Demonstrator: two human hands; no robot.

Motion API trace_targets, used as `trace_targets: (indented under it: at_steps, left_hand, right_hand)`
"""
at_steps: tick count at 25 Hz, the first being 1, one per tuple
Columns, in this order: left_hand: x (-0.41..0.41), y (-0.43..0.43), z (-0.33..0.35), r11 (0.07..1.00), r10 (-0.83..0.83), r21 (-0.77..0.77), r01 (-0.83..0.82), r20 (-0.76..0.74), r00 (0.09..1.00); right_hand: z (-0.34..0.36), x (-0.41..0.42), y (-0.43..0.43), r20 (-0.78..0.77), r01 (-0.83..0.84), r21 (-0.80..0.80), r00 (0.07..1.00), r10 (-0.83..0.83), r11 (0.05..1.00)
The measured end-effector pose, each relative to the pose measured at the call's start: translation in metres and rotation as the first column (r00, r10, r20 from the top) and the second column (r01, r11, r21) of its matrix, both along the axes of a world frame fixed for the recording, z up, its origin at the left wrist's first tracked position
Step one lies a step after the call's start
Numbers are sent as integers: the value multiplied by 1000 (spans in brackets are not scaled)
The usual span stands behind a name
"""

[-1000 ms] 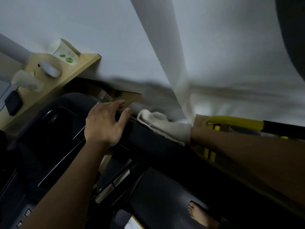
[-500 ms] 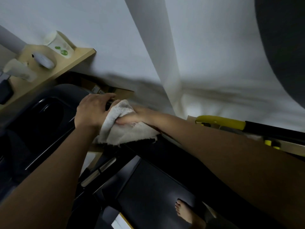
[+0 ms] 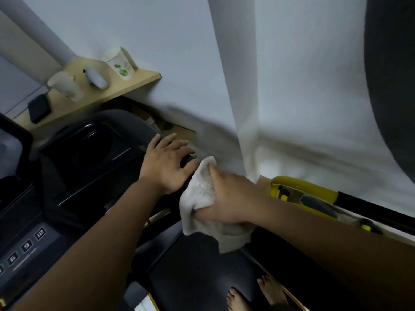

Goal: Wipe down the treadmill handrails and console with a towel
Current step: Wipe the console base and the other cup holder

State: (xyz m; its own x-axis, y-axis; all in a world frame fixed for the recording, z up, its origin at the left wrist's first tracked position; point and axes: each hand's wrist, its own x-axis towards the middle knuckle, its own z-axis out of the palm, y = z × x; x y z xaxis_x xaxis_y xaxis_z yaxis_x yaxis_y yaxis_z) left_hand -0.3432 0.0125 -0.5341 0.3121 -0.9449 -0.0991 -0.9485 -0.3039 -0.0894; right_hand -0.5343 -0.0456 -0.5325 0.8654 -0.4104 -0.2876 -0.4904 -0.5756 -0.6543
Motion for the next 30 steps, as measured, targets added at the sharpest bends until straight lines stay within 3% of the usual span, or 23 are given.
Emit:
trace_targets:
  at_steps: [1, 4, 6, 9, 14, 18, 22, 25, 27, 30]
  left_hand:
    - [4, -4, 0, 1000, -17, 18, 17, 1, 1000]
    - [12, -3, -7, 998, -62, -1, 62, 19, 998]
    - [16, -2, -8, 998, -61, 11, 60, 19, 998]
    - [9, -2, -1, 1000, -4, 28, 5, -20, 1000]
    - [-57, 76, -9, 982, 108, -132, -136, -200, 974]
    - [-89, 160, -28, 993, 115, -5, -115, 131, 985]
    - [-92, 172, -29, 989, 117, 58, -133, 220, 968]
    - [-81, 189, -23, 951, 290, 30, -308, 255, 922]
    - [-66, 211, -14, 919, 377, -6, -394, 302, 875]
    - [-44, 233, 2, 910, 408, -51, -411, 273, 871]
  right_hand:
    - [2, 15, -1, -16, 2, -12, 1000, -2, 1000]
    - [-8, 45, 14, 61, 154, -280, 988, -143, 948]
    - [-15, 54, 23, 55, 198, -368, 980, -191, 908]
    - [-11, 40, 32, -21, 121, -413, 990, -143, 903]
    - [-4, -22, 54, -81, -114, -570, 993, 82, 814]
    - [-8, 20, 27, 7, -56, -494, 998, 68, 868]
    - [0, 106, 26, -20, -25, -629, 1000, 15, 777]
    - [-5, 90, 30, 30, -109, -560, 988, 151, 821]
    - [-3, 46, 31, 128, -190, -401, 957, 260, 896]
    - [7, 28, 46, 196, -212, -179, 949, 246, 961]
